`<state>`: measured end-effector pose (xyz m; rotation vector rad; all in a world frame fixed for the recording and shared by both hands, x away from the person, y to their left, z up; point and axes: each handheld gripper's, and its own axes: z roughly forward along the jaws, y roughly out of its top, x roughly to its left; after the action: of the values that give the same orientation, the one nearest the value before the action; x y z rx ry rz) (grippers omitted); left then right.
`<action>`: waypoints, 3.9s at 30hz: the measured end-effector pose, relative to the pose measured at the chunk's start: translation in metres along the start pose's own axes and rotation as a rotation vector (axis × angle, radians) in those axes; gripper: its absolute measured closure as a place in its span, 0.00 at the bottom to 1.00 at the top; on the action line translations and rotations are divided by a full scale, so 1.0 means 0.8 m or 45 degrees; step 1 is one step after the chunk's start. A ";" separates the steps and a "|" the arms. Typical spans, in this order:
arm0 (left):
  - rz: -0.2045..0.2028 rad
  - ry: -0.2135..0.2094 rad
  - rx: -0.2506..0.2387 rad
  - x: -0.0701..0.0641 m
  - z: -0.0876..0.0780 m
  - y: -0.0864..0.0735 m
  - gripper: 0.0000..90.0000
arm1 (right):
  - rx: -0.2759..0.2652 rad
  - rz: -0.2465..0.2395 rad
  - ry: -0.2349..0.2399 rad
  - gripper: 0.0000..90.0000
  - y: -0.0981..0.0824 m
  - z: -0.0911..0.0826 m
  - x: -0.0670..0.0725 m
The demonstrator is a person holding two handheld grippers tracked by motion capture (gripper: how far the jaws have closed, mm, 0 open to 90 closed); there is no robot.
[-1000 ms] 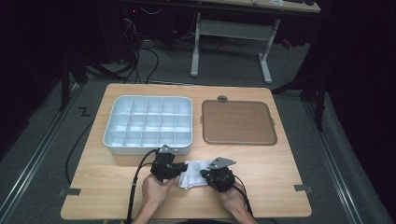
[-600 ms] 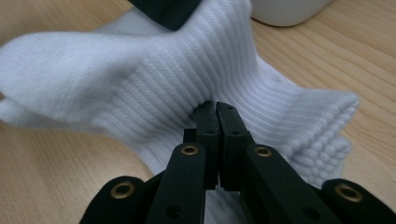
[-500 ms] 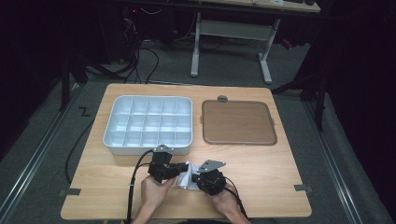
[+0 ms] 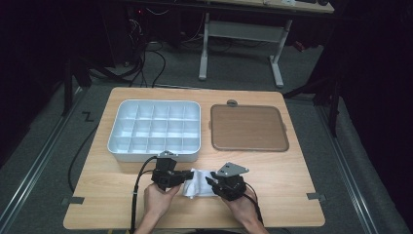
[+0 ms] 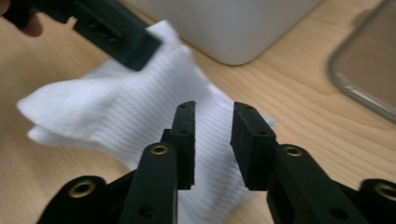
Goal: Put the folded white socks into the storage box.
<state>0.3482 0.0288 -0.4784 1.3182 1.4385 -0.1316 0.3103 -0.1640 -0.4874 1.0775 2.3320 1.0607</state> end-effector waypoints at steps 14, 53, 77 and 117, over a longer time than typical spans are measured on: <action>-0.019 0.000 0.002 -0.001 -0.001 0.000 0.95 | 0.092 0.156 0.035 0.71 -0.022 0.022 -0.029; 0.075 0.041 0.025 -0.012 0.027 -0.012 0.94 | 0.128 0.111 0.171 0.70 -0.002 0.052 -0.007; 0.109 0.043 0.054 -0.016 0.044 -0.024 0.94 | 0.142 0.100 0.145 0.88 -0.011 0.046 -0.019; 0.397 0.136 0.011 -0.036 0.066 -0.064 0.91 | 0.067 0.219 0.149 0.82 -0.014 0.013 -0.038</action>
<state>0.3358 -0.0447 -0.5047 1.5584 1.3026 0.1405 0.3302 -0.1869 -0.5022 1.2876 2.4051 1.1586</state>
